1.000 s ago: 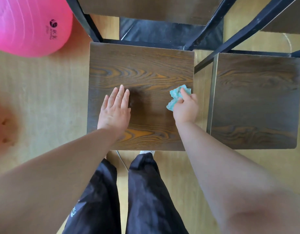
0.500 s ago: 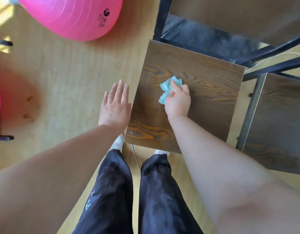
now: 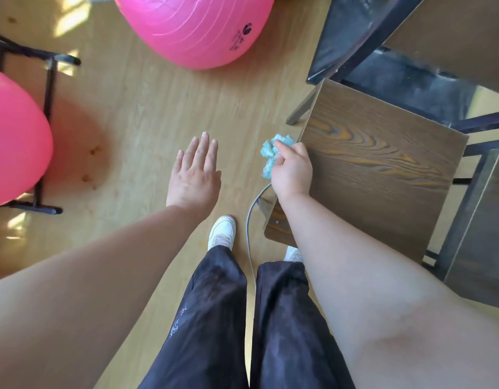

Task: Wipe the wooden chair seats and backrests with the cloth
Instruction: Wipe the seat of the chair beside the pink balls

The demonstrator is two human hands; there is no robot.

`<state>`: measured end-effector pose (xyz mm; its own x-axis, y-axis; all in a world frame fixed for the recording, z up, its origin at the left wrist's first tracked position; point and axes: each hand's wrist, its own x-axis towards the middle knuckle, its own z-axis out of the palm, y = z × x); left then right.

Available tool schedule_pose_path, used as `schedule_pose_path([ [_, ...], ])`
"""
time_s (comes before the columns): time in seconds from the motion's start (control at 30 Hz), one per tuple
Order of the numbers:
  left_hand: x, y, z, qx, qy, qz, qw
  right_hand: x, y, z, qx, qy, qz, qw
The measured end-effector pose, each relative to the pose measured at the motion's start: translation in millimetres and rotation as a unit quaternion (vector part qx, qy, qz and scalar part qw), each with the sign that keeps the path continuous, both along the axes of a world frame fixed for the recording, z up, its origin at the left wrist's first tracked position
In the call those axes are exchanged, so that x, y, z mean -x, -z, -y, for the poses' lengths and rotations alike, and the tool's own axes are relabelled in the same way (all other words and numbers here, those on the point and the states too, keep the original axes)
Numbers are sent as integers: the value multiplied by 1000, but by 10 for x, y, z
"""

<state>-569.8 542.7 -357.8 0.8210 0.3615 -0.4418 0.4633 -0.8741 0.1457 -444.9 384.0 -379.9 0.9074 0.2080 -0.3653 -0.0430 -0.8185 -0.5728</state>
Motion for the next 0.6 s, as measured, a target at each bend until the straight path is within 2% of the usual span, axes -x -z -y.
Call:
schedule_pose_path([
  [0.1, 49, -24, -77, 1, -1, 2, 1000, 18, -51, -1, -36, -18, -1, 999],
  [0.2, 68, -46, -78, 6, 10, 2, 1000, 74, -163, 250, -57, 6, 22, 998],
  [0.6, 68, -29, 651, 37, 130, -24, 990, 626, -386, 1805, 12, 80, -10, 997],
])
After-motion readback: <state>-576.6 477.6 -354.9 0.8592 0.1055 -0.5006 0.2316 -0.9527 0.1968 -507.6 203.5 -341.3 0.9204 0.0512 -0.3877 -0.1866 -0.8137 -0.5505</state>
